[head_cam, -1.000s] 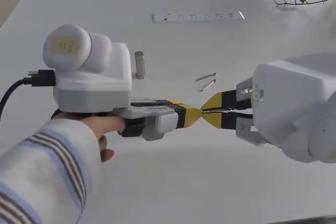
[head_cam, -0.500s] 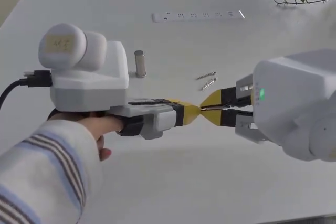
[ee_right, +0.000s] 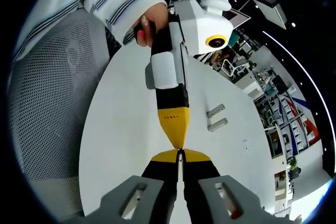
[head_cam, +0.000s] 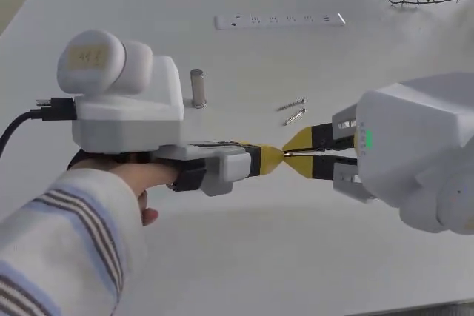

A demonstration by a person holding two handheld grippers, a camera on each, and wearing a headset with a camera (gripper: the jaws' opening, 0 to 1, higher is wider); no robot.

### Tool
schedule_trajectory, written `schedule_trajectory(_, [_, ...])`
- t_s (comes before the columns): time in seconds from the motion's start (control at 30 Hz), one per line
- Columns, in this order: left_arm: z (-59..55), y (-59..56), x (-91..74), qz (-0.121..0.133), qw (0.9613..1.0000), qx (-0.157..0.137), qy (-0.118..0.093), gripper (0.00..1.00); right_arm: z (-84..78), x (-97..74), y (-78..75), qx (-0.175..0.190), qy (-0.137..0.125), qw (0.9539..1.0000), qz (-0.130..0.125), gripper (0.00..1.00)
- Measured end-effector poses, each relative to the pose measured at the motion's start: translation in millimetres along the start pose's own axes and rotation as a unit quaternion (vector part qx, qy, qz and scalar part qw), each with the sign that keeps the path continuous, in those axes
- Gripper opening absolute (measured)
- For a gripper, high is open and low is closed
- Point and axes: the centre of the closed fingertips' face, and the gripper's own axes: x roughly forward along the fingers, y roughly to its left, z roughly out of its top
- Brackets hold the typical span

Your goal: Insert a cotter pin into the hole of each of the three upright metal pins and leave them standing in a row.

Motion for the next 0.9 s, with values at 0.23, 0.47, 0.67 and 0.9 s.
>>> schedule_trajectory(0.23, [0.1, 0.5, -3.7, 0.002, 1.0000, 0.007, -0.001, 0.00, 3.6, 0.0, 1.3, -0.002, -0.014, 0.9999, -0.001, 0.00])
schedule_trajectory(0.47, [1.9, 1.2, -12.2, 0.002, 0.9997, 0.022, -0.004, 0.00, 3.4, -3.8, 0.7, 0.045, -0.040, 0.9982, 0.005, 0.12])
schedule_trajectory(0.67, [1.7, -0.2, -18.4, 0.000, 0.9987, 0.051, -0.002, 0.00, 7.1, -7.0, -5.1, 0.169, -0.093, 0.9808, 0.029, 0.22])
schedule_trajectory(0.9, [0.9, -8.1, -24.0, -0.018, 0.9947, 0.102, 0.002, 0.00, 22.7, -16.3, -0.5, 0.274, -0.165, 0.9381, 0.134, 0.27])
